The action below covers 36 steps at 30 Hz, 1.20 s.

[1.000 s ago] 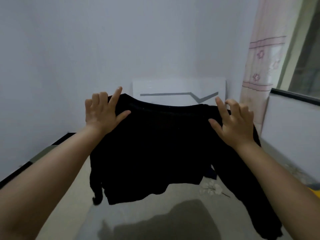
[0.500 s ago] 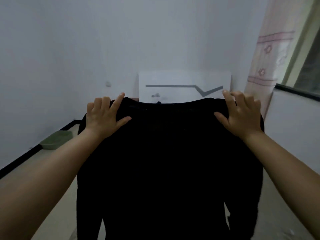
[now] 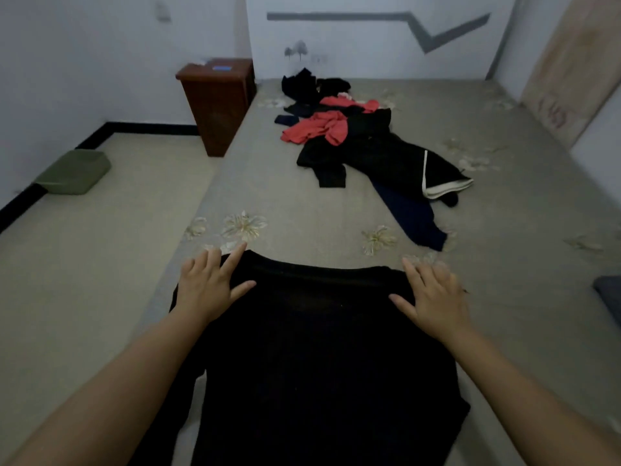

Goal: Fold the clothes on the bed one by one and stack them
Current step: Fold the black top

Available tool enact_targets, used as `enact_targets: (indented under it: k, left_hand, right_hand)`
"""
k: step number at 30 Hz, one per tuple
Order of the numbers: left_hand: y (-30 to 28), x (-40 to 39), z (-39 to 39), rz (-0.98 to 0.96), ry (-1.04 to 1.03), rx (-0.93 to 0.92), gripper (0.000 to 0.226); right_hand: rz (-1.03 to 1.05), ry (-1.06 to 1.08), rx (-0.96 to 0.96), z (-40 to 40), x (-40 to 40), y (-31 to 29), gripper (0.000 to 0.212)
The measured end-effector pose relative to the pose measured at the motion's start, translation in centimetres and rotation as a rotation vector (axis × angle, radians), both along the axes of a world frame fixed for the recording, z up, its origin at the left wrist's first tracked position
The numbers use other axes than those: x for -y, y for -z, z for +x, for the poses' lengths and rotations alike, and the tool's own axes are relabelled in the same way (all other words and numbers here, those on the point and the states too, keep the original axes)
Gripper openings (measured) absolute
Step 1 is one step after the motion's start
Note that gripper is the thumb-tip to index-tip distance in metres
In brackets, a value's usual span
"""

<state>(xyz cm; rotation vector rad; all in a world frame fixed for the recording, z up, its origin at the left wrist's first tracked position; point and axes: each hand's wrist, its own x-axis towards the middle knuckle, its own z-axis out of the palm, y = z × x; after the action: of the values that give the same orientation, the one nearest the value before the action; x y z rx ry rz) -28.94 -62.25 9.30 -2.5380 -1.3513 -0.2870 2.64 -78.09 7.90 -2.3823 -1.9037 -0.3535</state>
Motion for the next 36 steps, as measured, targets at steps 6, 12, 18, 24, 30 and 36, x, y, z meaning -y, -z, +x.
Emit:
enact_targets:
  k: [6,12,18,24,30,36]
  left_hand:
    - [7.9,-3.7,2.1,-0.033,-0.019,-0.049,0.071]
    - [13.4,-7.0,3.8,-0.006,0.032,-0.11,0.069]
    - [15.5,-12.9,6.5,0.054,0.083,-0.062,0.069]
    - [16.4,-22.2,11.2,-0.027,0.039,-0.025,0.069]
    - [22.4,-16.3,16.0,-0.42,0.013,-0.015,0.062]
    - [26.3,-8.8,17.0,-0.642,0.06,-0.026,0.076]
  right_hand:
    - [-0.109,0.028,-0.022,2.1,-4.1,7.7,0.074]
    - [-0.12,0.016,-0.048,3.9,-7.2,13.1,0.083]
    - [-0.024,0.013,0.008,7.0,-12.0,14.1,0.08]
    - [-0.046,0.21,-0.156,9.0,-21.7,14.0,0.075]
    - [-0.145,0.346,-0.395,8.8,-18.0,19.4,0.067]
    - [0.03,0.837,-0.8,7.3,-6.7,21.8,0.085]
